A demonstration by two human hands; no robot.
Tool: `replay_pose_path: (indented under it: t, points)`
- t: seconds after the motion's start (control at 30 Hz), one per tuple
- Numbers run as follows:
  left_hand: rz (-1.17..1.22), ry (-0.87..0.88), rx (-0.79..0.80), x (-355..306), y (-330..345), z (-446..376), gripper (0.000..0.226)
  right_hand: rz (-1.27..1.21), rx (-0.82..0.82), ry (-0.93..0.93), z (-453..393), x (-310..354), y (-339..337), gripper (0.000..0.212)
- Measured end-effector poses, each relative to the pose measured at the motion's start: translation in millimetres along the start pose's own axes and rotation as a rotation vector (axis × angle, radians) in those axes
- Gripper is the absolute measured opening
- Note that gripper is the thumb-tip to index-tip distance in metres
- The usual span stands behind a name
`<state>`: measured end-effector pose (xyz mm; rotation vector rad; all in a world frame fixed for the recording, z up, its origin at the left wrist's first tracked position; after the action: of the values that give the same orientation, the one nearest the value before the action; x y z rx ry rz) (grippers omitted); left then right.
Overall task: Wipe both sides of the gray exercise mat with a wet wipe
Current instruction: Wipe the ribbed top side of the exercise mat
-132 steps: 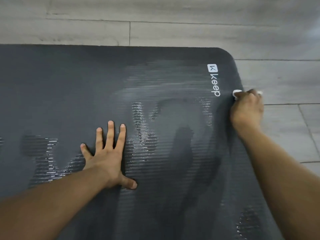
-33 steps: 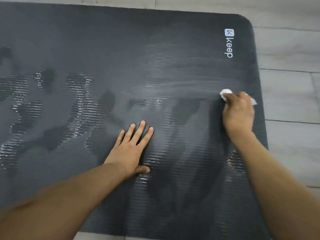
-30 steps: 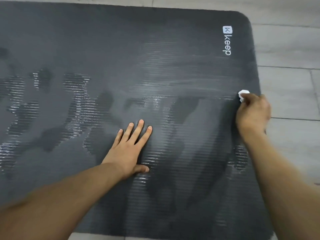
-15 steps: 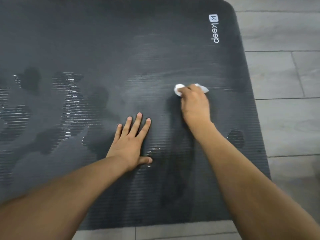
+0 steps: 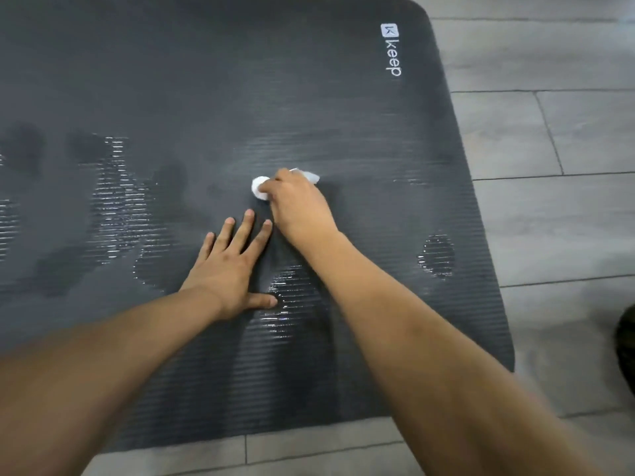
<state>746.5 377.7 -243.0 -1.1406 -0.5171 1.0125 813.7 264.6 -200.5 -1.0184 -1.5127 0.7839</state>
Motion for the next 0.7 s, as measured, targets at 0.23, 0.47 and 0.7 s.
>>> replay_pose_path:
  t: [0.23,0.47,0.7]
  points:
    - [-0.005,0.002,-0.177,-21,-19,33,0.095,0.309,-0.272,0.707,90,-230,-144,0.026]
    - [-0.010,0.006,0.052,-32,34,108,0.144,0.099,-0.225,0.294,42,-51,-45,0.023]
    - [0.010,-0.048,0.050,-32,39,104,0.148,0.037,-0.047,0.022,44,-1,-7,0.029]
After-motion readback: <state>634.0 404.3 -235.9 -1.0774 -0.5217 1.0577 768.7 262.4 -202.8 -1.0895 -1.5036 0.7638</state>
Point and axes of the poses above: each hand's wrist, its own z-axis away from the middle knuckle, its own y-axis out of the palm, x = y × z, the point moved 10 cm from there along -z, towards the middle knuckle, and after that the axes turned 13 degrees about -x, right-handed, at the moved point
